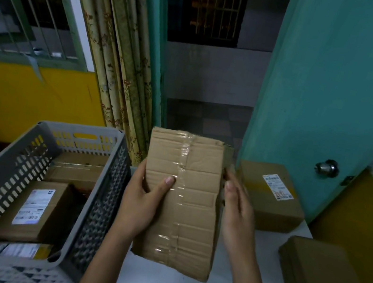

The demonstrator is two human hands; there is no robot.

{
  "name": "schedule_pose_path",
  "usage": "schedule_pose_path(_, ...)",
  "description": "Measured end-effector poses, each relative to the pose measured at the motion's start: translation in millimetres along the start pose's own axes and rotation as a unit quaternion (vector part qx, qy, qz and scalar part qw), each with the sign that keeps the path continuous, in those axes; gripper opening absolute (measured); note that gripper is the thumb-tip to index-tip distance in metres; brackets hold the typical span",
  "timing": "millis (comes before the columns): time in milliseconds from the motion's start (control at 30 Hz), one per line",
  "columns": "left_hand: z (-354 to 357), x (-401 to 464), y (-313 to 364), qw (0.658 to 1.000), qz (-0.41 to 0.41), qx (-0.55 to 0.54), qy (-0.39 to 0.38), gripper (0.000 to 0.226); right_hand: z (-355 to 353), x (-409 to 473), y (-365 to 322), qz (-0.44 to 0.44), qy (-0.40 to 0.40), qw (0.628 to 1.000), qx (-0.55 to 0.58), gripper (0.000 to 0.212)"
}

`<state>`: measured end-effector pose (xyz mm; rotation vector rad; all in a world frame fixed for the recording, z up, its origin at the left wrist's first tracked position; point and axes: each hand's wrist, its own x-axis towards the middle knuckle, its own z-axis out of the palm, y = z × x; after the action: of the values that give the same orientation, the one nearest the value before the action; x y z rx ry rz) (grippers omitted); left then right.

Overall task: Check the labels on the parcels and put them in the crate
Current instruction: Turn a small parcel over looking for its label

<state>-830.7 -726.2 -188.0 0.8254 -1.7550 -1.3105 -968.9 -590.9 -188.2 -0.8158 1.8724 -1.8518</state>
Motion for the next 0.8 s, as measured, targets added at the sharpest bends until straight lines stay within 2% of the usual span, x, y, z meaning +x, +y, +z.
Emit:
schedule_pose_path(133, -13, 3, -2, 0.999, -0.029, -0.036, 0.013, 0.039, -7, 4, 9, 0.043, -0.010, 0.999, -0.027, 0.073)
schedule_pose_path(267, -19, 4, -2, 0.997, -0.052, -0.059, 0.016, 0.036, -14, 8, 21, 0.111, -0.025, 0.993, -0.011, 0.107)
schedule_pose_path(367, -19, 4, -1, 0.996, -0.055, -0.055, 0.035, 0.034, -13, 9, 23, 0.148, -0.030, 0.989, -0.009, 0.115)
schedule_pose_path(467, -11, 3, -3, 0.996, -0.032, 0.008, 0.078, 0.044, -10, 8, 26, 0.153, 0.018, 0.988, 0.008, 0.100)
schedule_pose_path(600, -9, 7, -11, 0.983, 0.050, 0.133, 0.115, 0.027, -4, 3, 31, 0.151, 0.067, 0.985, 0.057, 0.095)
schedule_pose_path(667, -10, 7, -6, 0.983, 0.041, 0.149, 0.099, 0.030, -2, 2, 32, 0.150, 0.085, 0.982, 0.079, 0.091)
schedule_pose_path(733, -9, 4, 0, 0.985, 0.016, 0.160, 0.061, 0.044, 0, 3, 31, 0.133, 0.102, 0.983, 0.080, 0.061)
schedule_pose_path(800, -6, 0, 3, 0.992, -0.012, 0.125, -0.001, 0.068, 5, 4, 30, 0.110, 0.123, 0.983, 0.078, 0.032)
